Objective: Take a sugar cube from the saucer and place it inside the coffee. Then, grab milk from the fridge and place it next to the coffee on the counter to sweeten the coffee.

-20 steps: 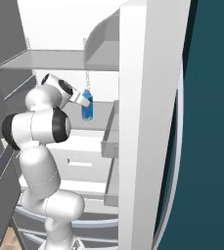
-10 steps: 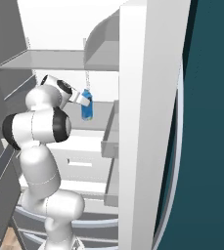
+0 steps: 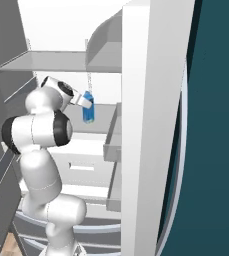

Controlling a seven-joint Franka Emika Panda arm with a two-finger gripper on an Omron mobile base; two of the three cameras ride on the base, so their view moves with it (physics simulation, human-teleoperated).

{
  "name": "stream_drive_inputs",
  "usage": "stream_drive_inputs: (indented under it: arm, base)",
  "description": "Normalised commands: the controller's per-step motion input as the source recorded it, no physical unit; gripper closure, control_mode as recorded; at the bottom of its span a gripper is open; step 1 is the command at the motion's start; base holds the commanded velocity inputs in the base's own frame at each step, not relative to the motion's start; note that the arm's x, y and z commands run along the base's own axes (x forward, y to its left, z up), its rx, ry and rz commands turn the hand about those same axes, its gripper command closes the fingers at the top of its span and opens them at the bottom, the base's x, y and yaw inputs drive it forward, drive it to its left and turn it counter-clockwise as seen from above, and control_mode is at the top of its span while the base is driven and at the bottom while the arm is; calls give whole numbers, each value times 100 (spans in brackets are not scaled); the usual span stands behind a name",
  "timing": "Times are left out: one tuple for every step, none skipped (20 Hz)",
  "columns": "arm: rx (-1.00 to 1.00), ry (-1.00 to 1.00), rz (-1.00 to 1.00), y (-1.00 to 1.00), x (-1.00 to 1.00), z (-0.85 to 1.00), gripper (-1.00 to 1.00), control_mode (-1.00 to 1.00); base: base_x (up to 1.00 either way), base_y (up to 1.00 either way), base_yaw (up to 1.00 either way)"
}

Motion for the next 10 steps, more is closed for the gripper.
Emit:
stream_drive_inputs:
  arm:
    - [0,0,0,-10,-63,16,100,-100]
    - [0,0,0,-16,-76,18,100,-100]
    - [0,-6,0,-23,-96,11,100,-100]
    - [0,-12,0,-21,-100,20,100,-100]
    - [0,-11,0,-22,-100,24,100,-100]
    - [0,-10,0,-26,-100,31,100,-100]
    - [1,-9,0,-31,-100,34,100,-100]
    - [1,-9,0,-36,-100,34,100,-100]
    - [3,-9,0,-40,-98,37,100,-100]
    - [2,-8,0,-39,-94,40,100,-100]
  base:
    - [0,0,0]
    - [0,0,0]
    - [0,0,0]
    - [0,0,0]
    - [0,0,0]
    - [0,0,0]
    - [0,0,0]
    - [0,0,0]
    - [0,0,0]
    - [0,0,0]
